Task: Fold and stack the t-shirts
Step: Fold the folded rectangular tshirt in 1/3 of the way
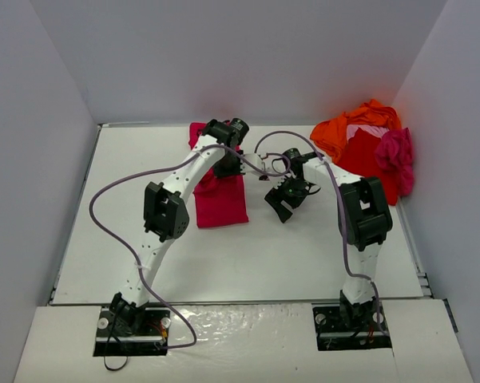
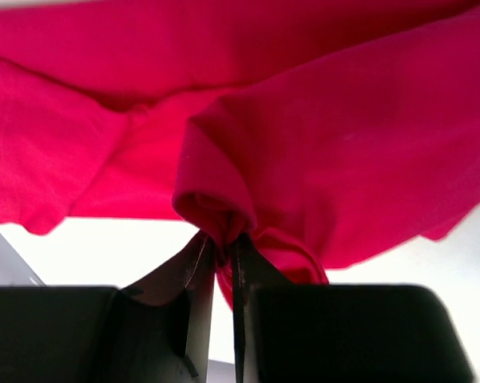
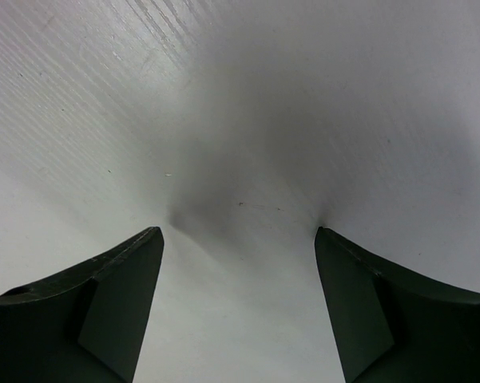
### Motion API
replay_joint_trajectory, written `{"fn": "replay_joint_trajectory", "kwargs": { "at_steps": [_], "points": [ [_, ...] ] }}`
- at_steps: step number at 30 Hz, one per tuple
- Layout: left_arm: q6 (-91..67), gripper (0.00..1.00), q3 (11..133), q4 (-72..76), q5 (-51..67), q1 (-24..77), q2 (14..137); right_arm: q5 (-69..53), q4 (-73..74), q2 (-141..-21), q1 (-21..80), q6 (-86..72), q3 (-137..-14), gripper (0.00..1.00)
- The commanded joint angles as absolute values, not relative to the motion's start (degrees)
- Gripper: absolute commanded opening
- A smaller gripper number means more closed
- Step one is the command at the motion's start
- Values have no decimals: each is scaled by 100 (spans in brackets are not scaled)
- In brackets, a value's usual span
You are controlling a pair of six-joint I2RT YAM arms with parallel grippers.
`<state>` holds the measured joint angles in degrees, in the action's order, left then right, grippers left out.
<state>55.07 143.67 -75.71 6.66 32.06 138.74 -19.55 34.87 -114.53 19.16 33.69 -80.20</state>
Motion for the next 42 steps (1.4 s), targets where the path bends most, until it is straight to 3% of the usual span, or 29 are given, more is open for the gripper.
{"fn": "replay_joint_trajectory", "kwargs": {
  "at_steps": [1, 10, 12, 13, 15, 17, 25, 30, 42],
  "points": [
    [5831, 0, 14971, -7458, 885, 3174, 13916, -1944, 3577, -11521, 1890, 3384, -8130, 74],
    [6091, 0, 14963, -7035, 815, 3168, 14061, -1943, 3568, -11663, 1890, 3371, -8174, 74],
    [6070, 4, 14917, -6831, 779, 3128, 14125, -1969, 3574, -11651, 1890, 3363, -8180, 74],
    [6039, 18, 14871, -6674, 774, 3102, 14137, -1980, 3576, -11647, 1890, 3358, -8180, 74],
    [5951, 76, 14731, -6313, 775, 3050, 14115, -1995, 3568, -11654, 1890, 3358, -8165, 74],
    [5887, 97, 14609, -6046, 906, 3014, 14058, -1976, 3567, -11675, 1890, 3376, -8137, 74],
    [5134, 97, 14460, -4812, 528, 2907, 13716, -1916, 3498, -11724, 1890, 3393, -8050, 74],
    [4999, 97, 14321, -5093, 584, 2742, 13194, -1912, 3481, -11608, 1890, 3401, -8016, 74],
    [4108, 88, 10040, -4393, 1178, 2327, 10671, -1547, 3405, -10938, 1867, 3102, -8457, 74]
  ]
}}
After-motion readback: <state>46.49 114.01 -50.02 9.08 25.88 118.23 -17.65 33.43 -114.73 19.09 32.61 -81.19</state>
